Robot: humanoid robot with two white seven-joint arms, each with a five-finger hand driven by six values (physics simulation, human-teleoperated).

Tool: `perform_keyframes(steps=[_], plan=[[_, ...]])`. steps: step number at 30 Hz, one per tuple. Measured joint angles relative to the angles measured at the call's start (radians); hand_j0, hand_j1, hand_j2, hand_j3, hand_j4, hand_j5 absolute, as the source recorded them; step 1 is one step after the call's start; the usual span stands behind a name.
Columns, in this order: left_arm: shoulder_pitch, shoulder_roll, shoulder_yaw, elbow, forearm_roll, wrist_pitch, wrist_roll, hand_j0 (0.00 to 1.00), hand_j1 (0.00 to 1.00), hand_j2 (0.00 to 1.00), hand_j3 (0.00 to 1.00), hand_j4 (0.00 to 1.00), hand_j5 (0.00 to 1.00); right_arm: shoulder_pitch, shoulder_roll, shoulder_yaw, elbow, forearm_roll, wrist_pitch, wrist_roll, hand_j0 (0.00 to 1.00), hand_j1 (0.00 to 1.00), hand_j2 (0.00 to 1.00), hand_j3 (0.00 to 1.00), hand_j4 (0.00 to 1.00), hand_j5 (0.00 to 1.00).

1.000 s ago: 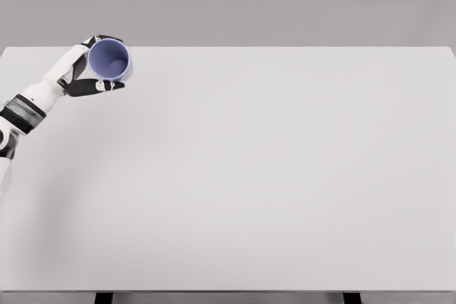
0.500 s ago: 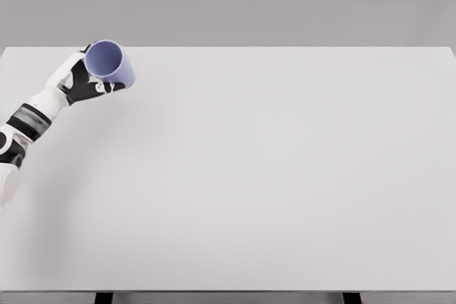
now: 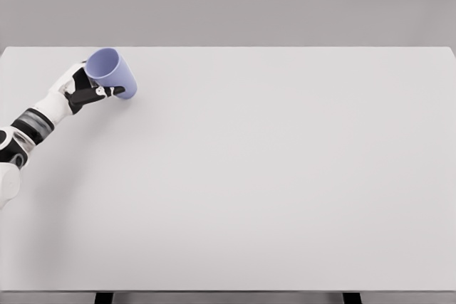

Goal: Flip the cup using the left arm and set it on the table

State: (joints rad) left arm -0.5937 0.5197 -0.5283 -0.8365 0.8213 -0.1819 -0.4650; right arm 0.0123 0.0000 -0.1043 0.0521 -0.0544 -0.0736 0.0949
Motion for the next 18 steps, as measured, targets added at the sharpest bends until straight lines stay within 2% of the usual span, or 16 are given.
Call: perform_keyframes(steps=[8, 18], plan=[[-0.005, 0.003, -0.002, -0.016, 0.073, 0.101, -0.001, 0.61, 0.61, 0.61, 0.61, 0.61, 0.61, 0.000, 0.000, 0.000, 0.000, 0.000, 0.000, 0.000, 1.00, 1.00, 1.00, 1.00, 1.00, 1.00], [-0.008, 0.026, -0.022, -0.046, 0.089, 0.181, -0.002, 0.64, 0.64, 0.64, 0.64, 0.64, 0.64, 0.000, 0.000, 0.000, 0.000, 0.000, 0.000, 0.000, 1.00, 1.00, 1.00, 1.00, 1.00, 1.00]])
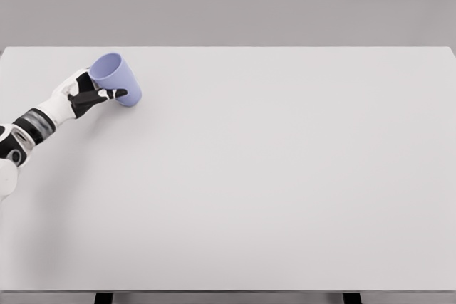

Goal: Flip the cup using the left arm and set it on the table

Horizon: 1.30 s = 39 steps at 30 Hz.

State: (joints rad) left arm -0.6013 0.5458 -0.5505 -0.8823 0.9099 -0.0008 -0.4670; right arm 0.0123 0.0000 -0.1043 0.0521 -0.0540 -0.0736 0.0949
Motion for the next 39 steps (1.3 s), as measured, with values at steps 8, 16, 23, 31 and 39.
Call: perform_keyframes(steps=[8, 16, 23, 31, 39], plan=[[-0.003, 0.037, -0.005, -0.042, 0.003, 0.081, 0.000, 0.65, 0.65, 0.65, 0.65, 0.65, 0.65, 0.000, 0.000, 0.000, 0.000, 0.000, 0.000, 0.000, 1.00, 1.00, 1.00, 1.00, 1.00, 1.00], [-0.011, 0.051, -0.020, -0.050, -0.001, 0.106, 0.001, 0.66, 0.66, 0.66, 0.66, 0.66, 0.66, 0.000, 0.000, 0.000, 0.000, 0.000, 0.000, 0.000, 1.00, 1.00, 1.00, 1.00, 1.00, 1.00], [-0.018, 0.069, -0.054, -0.068, -0.007, 0.113, 0.004, 0.66, 0.66, 0.66, 0.66, 0.66, 0.66, 0.000, 0.000, 0.000, 0.000, 0.000, 0.000, 0.000, 1.00, 1.00, 1.00, 1.00, 1.00, 1.00], [-0.044, 0.074, -0.059, -0.078, -0.061, 0.115, 0.006, 0.66, 0.66, 0.66, 0.66, 0.66, 0.66, 0.000, 0.000, 0.000, 0.000, 0.000, 0.000, 0.000, 1.00, 1.00, 1.00, 1.00, 1.00, 1.00], [-0.054, 0.075, -0.060, -0.086, -0.141, 0.111, 0.007, 0.66, 0.66, 0.66, 0.66, 0.66, 0.66, 0.000, 0.000, 0.000, 0.000, 0.000, 0.000, 0.000, 1.00, 1.00, 1.00, 1.00, 1.00, 1.00]])
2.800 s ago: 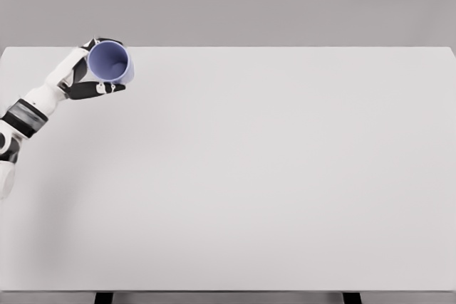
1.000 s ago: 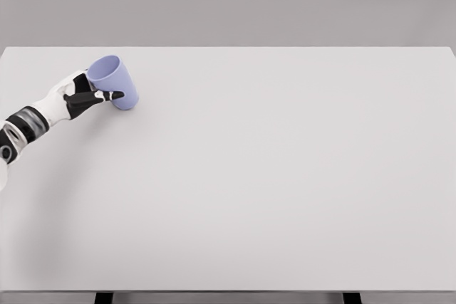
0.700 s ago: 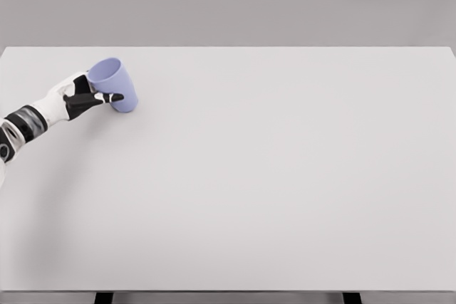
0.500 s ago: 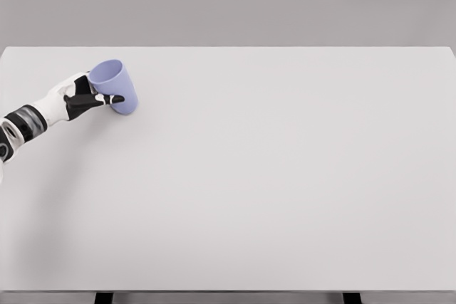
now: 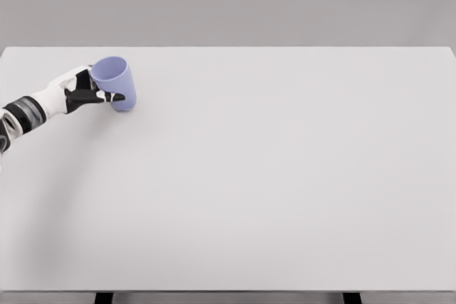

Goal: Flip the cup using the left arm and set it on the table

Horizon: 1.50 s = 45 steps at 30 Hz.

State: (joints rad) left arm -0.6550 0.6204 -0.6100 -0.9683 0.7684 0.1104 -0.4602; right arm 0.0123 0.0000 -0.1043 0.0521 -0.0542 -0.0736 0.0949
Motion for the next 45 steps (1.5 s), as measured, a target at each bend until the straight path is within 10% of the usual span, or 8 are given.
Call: perform_keyframes(steps=[45], plan=[[0.014, 0.031, 0.000, -0.050, -0.101, -0.023, 0.002, 1.00, 1.00, 1.00, 1.00, 1.00, 1.00, 0.000, 0.000, 0.000, 0.000, 0.000, 0.000, 0.000, 1.00, 1.00, 1.00, 1.00, 1.00, 1.00]])
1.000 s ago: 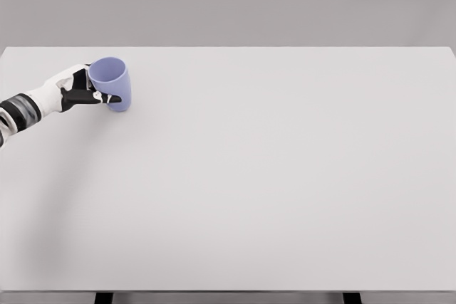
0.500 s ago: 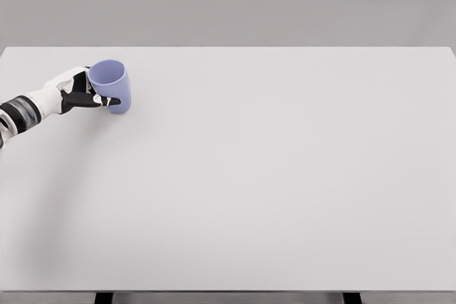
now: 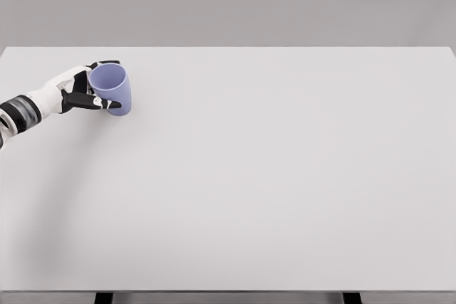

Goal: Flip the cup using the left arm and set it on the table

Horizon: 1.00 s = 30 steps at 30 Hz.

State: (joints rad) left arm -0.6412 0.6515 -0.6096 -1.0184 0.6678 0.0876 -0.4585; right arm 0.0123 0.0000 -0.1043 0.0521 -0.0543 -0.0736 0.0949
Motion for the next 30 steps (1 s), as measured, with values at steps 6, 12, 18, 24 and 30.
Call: perform_keyframes(steps=[6, 12, 18, 24, 30], plan=[[-0.002, 0.006, 0.001, -0.002, -0.002, -0.001, 0.000, 1.00, 1.00, 1.00, 1.00, 1.00, 1.00, 0.000, 0.000, 0.000, 0.000, 0.000, 0.000, 0.000, 1.00, 1.00, 1.00, 1.00, 1.00, 1.00], [0.000, 0.020, 0.001, -0.002, -0.003, -0.007, 0.000, 1.00, 1.00, 1.00, 1.00, 1.00, 1.00, 0.000, 0.000, 0.000, 0.000, 0.000, 0.000, 0.000, 1.00, 1.00, 1.00, 1.00, 1.00, 1.00], [0.008, 0.045, 0.002, -0.025, -0.002, -0.008, 0.000, 1.00, 1.00, 1.00, 1.00, 1.00, 1.00, 0.000, 0.000, 0.000, 0.000, 0.000, 0.000, 0.000, 1.00, 1.00, 1.00, 1.00, 1.00, 1.00], [0.009, 0.068, 0.005, -0.035, -0.002, -0.009, 0.000, 1.00, 1.00, 1.00, 1.00, 1.00, 1.00, 0.000, 0.000, 0.000, 0.000, 0.000, 0.000, 0.000, 1.00, 1.00, 1.00, 1.00, 1.00, 1.00], [0.017, 0.101, 0.009, -0.047, 0.000, -0.021, 0.000, 1.00, 1.00, 1.00, 1.00, 1.00, 1.00, 0.000, 0.000, 0.000, 0.000, 0.000, 0.000, 0.000, 1.00, 1.00, 1.00, 1.00, 1.00, 1.00]])
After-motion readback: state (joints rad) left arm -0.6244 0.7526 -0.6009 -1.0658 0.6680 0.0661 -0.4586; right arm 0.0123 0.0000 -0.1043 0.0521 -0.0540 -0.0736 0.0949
